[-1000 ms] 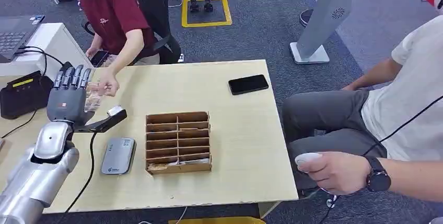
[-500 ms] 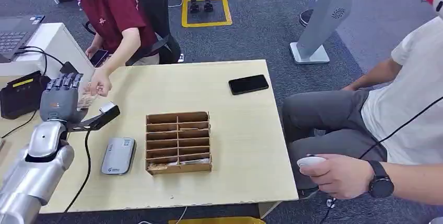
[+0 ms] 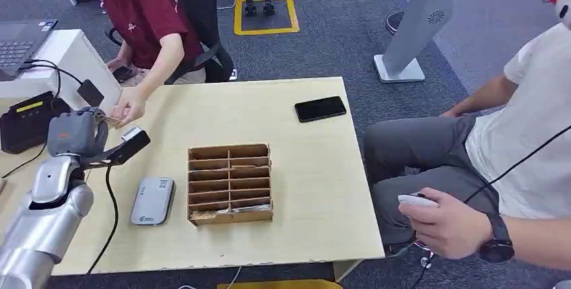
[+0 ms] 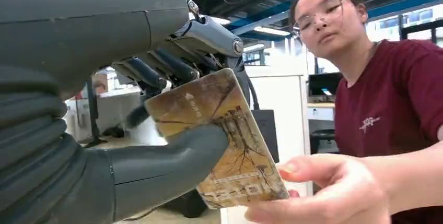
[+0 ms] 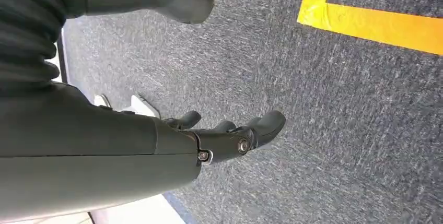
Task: Pass the card to the sensor for recognition and then transmit it.
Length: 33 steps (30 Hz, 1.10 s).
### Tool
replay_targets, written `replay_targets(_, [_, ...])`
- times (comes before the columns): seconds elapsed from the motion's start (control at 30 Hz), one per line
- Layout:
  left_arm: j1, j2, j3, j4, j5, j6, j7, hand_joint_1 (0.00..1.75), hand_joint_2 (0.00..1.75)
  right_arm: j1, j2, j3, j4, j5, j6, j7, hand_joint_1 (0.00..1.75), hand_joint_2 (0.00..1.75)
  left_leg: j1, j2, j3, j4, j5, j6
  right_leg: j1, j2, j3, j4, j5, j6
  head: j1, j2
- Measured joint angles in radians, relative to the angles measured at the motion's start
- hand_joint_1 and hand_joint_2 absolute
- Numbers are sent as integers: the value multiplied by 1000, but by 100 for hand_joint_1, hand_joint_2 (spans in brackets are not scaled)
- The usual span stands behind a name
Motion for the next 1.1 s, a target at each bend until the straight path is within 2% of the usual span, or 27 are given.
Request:
replay_targets(0.37, [9,-8,8,0,15,0,-13,175,175,-1,0,0,0,0,0,-1,0,175,0,0,0,0,0,0,0,0,0,0,0,0,0,0])
replay_targets(0.43, [13,-9,15,-5,75,0,-60,175,175,-1,0,2,0,0,-1,-2,0,175,0,0,0,0,0,0,0,0,0,0,0,0,0,0])
replay_targets(0.53, [46,-6,33,-46,194,-2,-179,175,175,-1,0,10,0,0,0,-8,0,175,0,0,0,0,0,0,0,0,0,0,0,0,0,0])
replay_targets(0.6, [70,-2,43,-73,251,-24,-209,175,175,0,0,15,0,0,0,-8,0,175,0,0,0,0,0,0,0,0,0,0,0,0,0,0])
replay_targets(0.67, [90,-2,61,-102,344,-96,-219,175,175,0,0,19,0,0,-1,-5,0,175,0,0,0,0,0,0,0,0,-1,0,0,0,0,0])
replay_targets(0.8, [150,-10,112,-182,633,-323,-217,175,175,2,0,19,0,-1,-6,1,0,175,0,0,-1,0,0,0,0,0,-1,0,0,0,0,0])
replay_targets(0.97, [255,-12,162,-304,880,-460,-193,175,175,9,0,19,0,-1,-8,11,0,175,0,0,-1,0,0,0,0,1,-1,0,0,0,0,0])
replay_targets(1.1, [314,-12,188,-377,1026,-527,-170,175,175,9,0,19,0,-1,-19,3,0,175,0,0,-2,0,0,0,0,0,-1,0,0,0,0,0])
